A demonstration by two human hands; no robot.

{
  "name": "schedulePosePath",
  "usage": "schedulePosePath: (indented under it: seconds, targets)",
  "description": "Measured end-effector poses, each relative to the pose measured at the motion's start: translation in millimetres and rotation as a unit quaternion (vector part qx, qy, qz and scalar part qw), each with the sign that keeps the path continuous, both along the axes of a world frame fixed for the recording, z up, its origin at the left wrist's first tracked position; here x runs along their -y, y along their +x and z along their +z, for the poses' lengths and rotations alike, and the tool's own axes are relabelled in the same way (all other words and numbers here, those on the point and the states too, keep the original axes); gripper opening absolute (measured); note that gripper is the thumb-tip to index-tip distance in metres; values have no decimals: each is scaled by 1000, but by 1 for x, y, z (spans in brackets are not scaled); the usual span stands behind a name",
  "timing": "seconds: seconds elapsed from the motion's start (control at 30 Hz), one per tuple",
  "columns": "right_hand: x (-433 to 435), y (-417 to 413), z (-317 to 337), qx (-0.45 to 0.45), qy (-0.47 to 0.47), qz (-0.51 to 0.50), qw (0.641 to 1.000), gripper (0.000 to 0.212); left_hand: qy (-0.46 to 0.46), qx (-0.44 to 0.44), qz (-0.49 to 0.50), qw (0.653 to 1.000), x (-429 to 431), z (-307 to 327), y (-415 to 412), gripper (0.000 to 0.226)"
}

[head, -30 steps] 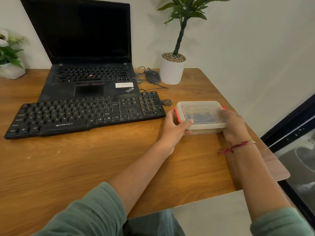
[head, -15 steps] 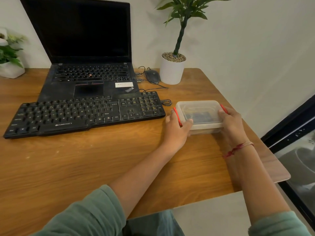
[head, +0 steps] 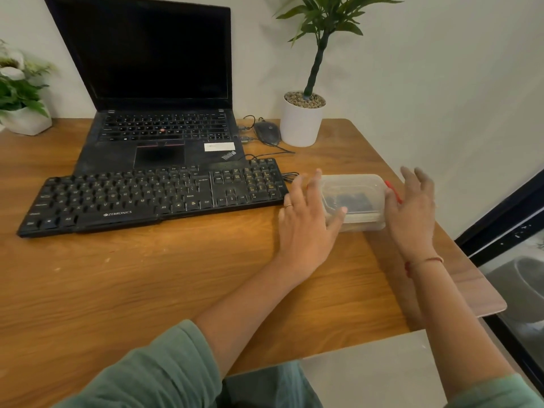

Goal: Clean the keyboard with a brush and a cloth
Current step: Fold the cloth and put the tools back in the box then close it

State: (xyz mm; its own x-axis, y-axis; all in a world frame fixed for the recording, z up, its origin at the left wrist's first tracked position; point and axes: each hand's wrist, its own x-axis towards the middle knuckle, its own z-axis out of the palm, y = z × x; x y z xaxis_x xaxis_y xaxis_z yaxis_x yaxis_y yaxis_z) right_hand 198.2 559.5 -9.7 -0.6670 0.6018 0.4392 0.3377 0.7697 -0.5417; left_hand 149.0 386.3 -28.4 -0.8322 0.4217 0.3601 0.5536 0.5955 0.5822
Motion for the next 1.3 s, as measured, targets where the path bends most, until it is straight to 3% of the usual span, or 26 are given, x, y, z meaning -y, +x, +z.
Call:
schedulePosePath:
  seconds: [0.1, 0.23, 0.37, 0.63, 0.93, 1.17, 1.3]
  targets:
    - [18, 12, 3, -7, 128, 77, 989, 27, -42, -205, -33, 977, 2, -8, -2, 38]
    - [20, 15, -4, 50, 209, 25, 976, 31, -86, -259, -61, 960, -8, -10, -6, 14]
    - [8, 2, -7, 68, 174, -12, 982, 34, -138, -246, -78, 956, -27, -2, -10, 7]
    - [-6, -46, -15, 61, 151, 2, 987, 36, -254, -233, -52, 937, -49, 18, -48, 27]
    - [-21, -92, -14, 84, 148, 6, 985, 41, -268, -163, -58, 948, -71, 16, -90, 43]
    - [-26, -103, -9, 117, 152, 2, 981, 40, -247, -49, -133, 959, -70, 23, -109, 58]
    - [-27, -101, -9, 130, 143, 10, 981, 41, -281, -5, -160, 946, -65, 23, -111, 68]
